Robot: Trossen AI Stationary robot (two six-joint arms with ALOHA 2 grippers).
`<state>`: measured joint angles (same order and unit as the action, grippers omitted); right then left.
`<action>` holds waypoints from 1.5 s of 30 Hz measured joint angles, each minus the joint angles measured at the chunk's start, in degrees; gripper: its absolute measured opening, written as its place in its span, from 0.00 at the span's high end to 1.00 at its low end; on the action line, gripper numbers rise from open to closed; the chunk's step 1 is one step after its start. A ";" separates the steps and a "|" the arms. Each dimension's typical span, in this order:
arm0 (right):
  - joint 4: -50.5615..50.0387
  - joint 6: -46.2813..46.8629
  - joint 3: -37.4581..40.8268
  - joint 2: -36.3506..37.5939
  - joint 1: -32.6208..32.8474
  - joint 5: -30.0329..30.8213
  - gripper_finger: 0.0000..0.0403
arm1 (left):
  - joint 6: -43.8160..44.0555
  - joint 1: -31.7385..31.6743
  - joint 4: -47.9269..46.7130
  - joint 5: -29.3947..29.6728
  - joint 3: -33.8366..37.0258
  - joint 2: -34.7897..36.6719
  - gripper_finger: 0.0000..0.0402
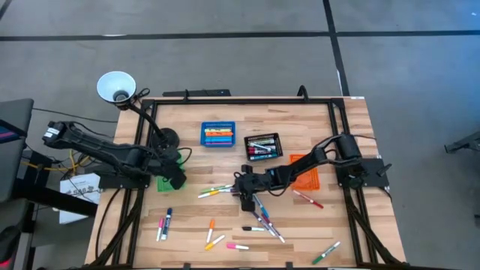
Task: Pick & Place Markers
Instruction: Put the violet highlighter pen into the green basket
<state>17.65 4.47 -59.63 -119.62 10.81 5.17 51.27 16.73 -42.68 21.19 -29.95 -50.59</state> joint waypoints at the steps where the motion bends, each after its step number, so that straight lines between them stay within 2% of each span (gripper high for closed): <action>1: 0.00 0.00 -0.02 -0.04 -0.03 -0.27 0.66 | -0.01 0.01 1.27 0.38 0.00 -0.08 0.63; 7: -0.94 0.02 -0.23 0.30 -0.11 -0.36 0.85 | -2.85 0.02 5.03 1.31 0.00 0.07 0.68; 10: -0.69 0.02 -0.54 0.29 -0.11 -0.41 0.93 | -6.62 0.00 11.39 1.33 0.00 -0.48 0.70; 15: -2.03 1.50 -3.16 -0.14 0.32 -2.67 0.92 | -19.10 1.30 27.24 0.72 1.17 -1.83 0.74; 17: -2.24 1.55 -4.48 -0.23 0.61 -3.60 0.89 | -24.07 1.97 34.50 -1.29 2.32 -3.20 0.75; 20: -2.01 1.51 -6.44 -0.06 0.81 -3.76 0.86 | -28.31 2.98 40.39 -4.92 3.68 -6.04 0.75; 29: -0.06 1.57 -7.11 -0.08 0.79 -3.50 0.93 | -28.82 3.54 44.10 -5.00 4.30 -20.58 0.62; 35: 0.46 1.57 -7.13 -0.04 0.68 -3.51 0.88 | -32.80 3.54 55.86 -5.61 4.26 -28.97 0.54; 39: -0.27 1.55 -7.13 -0.04 0.68 -3.48 0.89 | -33.48 3.54 59.63 -8.12 4.20 -30.81 0.54; 45: 2.30 1.57 -7.11 -0.03 0.56 -1.86 0.92 | -32.54 3.56 59.67 -10.37 4.39 -31.66 0.59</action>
<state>19.95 6.04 -66.74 -119.64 11.37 3.31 18.72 20.29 16.99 10.82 -25.56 -82.25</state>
